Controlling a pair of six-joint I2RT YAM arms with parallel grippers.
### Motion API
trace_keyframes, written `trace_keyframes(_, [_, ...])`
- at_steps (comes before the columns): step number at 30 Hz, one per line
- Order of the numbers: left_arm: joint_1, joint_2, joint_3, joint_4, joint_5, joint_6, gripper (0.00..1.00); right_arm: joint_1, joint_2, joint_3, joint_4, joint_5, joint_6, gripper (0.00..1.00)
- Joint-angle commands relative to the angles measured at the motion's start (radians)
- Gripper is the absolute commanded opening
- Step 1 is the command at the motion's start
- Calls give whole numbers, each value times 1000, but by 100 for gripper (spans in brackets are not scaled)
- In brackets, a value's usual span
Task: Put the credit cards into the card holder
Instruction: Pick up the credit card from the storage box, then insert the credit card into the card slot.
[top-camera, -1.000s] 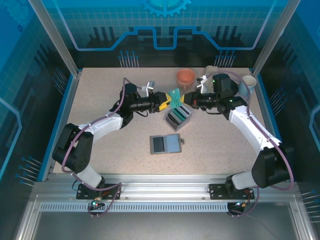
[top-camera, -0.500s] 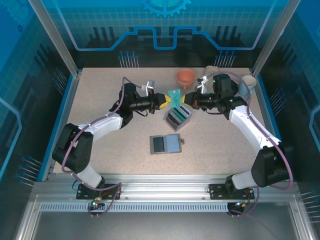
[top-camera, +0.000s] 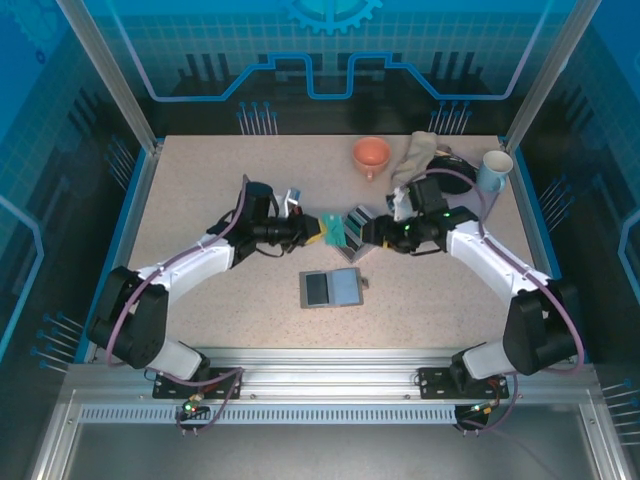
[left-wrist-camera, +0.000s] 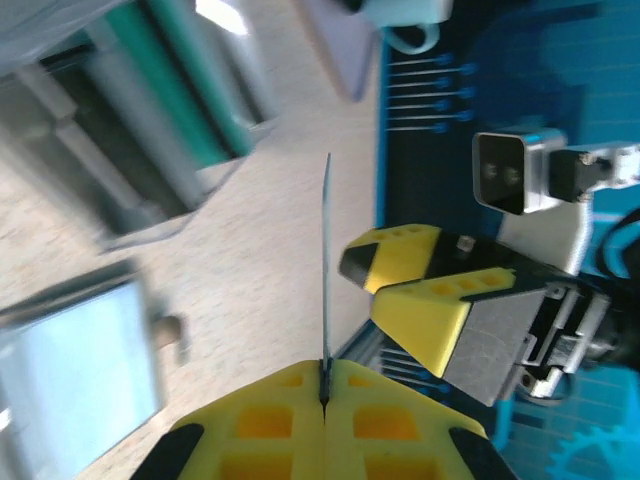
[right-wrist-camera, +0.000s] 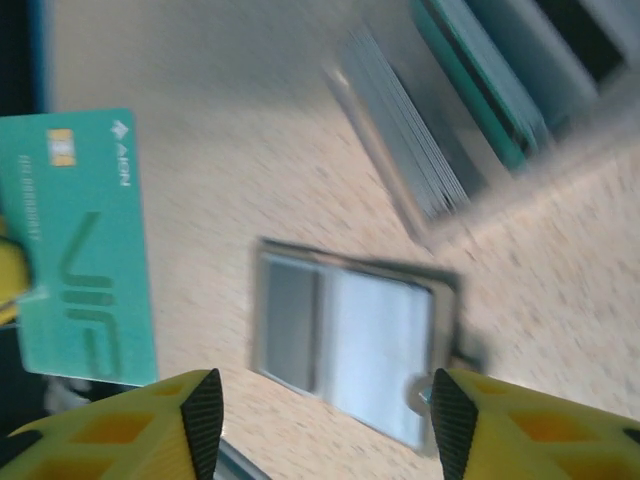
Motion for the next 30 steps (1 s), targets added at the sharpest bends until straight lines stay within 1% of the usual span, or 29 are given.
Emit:
trace_keyframes(1, [-53,-17,-93,-131,-76,57,0,98,55,-20,-88,200,-41,63])
trace_keyframes(2, [-69,-20,-114,-137,-99,56,0,128,66,-24,-76,219,-39,66])
trace_keyframes(3, [-82,-25,-132,-136,-116,50,0,163,78,-27,-71,259,-31,71])
trace_keyframes(4, [-94,-31,-152,-133,-136,41,0,195,94,-22,-76,308,-21,73])
trace_keyframes(7, [-114,-40,-193,-120,-165,23,0,247,157,4,-116,406,5,75])
trace_keyframes(8, [-120,-37,-200,-117,-169,23,0,257,177,12,-120,414,9,75])
trace_keyframes(12, [-125,-21,-215,-99,-177,34,0,281,235,13,-107,410,13,74])
trace_keyframes(18, [-131,16,-227,-41,-163,69,0,274,270,4,-82,395,-2,73])
trace_keyframes(22, [-131,47,-238,4,-141,103,0,261,282,-4,-70,381,-8,67])
trace_keyframes(24, [-131,61,-241,-4,-140,119,0,251,282,-15,-57,368,-7,65])
trace_keyframes(30, [-133,106,-266,63,-143,136,0,227,291,-45,-20,320,-13,58])
